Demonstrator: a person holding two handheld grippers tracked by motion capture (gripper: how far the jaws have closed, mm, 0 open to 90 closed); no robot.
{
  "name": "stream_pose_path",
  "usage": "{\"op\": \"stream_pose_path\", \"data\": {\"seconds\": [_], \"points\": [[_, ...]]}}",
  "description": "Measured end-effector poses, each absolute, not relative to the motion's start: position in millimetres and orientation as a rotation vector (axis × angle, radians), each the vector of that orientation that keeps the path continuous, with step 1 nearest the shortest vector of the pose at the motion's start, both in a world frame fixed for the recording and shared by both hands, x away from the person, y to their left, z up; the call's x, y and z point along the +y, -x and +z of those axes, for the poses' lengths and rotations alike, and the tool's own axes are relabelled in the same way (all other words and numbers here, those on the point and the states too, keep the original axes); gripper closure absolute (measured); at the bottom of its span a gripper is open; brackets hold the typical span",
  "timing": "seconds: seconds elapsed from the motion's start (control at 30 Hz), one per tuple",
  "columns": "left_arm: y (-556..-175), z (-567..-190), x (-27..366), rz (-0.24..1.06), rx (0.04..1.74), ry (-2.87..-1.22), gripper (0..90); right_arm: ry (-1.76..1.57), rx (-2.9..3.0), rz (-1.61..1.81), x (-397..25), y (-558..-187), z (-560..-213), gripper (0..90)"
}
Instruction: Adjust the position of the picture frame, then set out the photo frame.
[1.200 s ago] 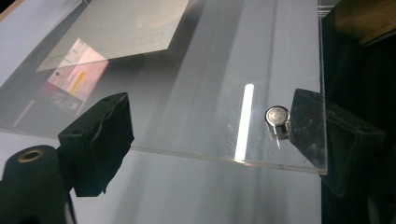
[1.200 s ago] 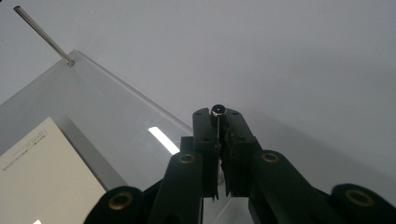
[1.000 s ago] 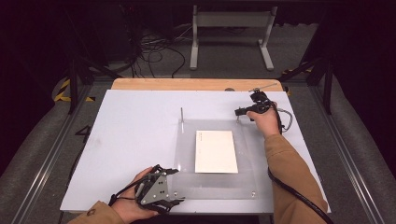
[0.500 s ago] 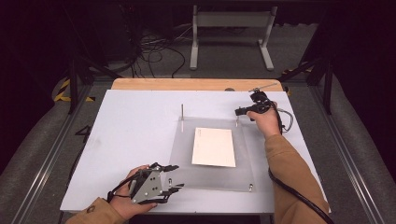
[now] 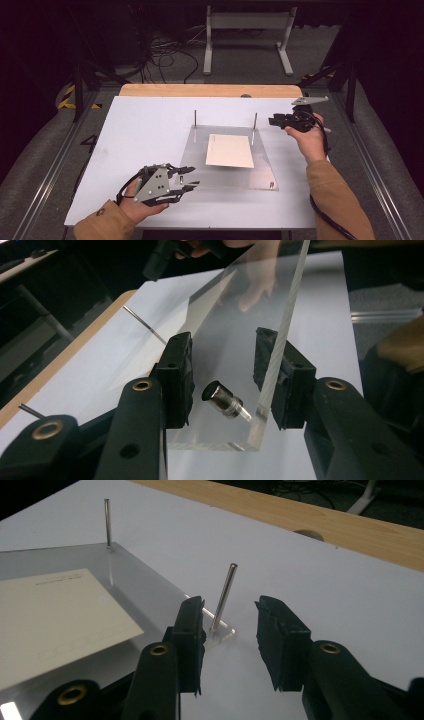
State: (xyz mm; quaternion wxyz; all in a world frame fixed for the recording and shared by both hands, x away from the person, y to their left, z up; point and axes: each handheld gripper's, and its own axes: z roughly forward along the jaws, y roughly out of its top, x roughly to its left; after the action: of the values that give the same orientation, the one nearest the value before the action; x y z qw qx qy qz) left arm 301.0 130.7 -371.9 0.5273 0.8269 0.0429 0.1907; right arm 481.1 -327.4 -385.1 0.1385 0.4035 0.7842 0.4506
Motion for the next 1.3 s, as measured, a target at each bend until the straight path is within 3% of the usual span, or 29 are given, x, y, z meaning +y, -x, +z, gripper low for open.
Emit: {"op": "stream_pose_path", "data": {"seconds": [0.5, 0.87, 1.3], "points": [[-327.1, -340.3, 128.1, 0.353, 0.147, -1.963, 60.6, -1.147, 2.245, 1.363, -358.1, -409.2, -416.0, 53.6], [-357.5, -315.4, 127.8, 0.264, 0.165, -1.936, 62.4, -1.19, 2.234, 1.38, -367.8, -399.1, -423.9, 51.6], [-377.5, -298.9, 123.1, 0.306, 0.195, -1.911, 62.3, -1.176, 2.232, 1.432, -368.1, -395.1, -418.5, 51.3]]}}
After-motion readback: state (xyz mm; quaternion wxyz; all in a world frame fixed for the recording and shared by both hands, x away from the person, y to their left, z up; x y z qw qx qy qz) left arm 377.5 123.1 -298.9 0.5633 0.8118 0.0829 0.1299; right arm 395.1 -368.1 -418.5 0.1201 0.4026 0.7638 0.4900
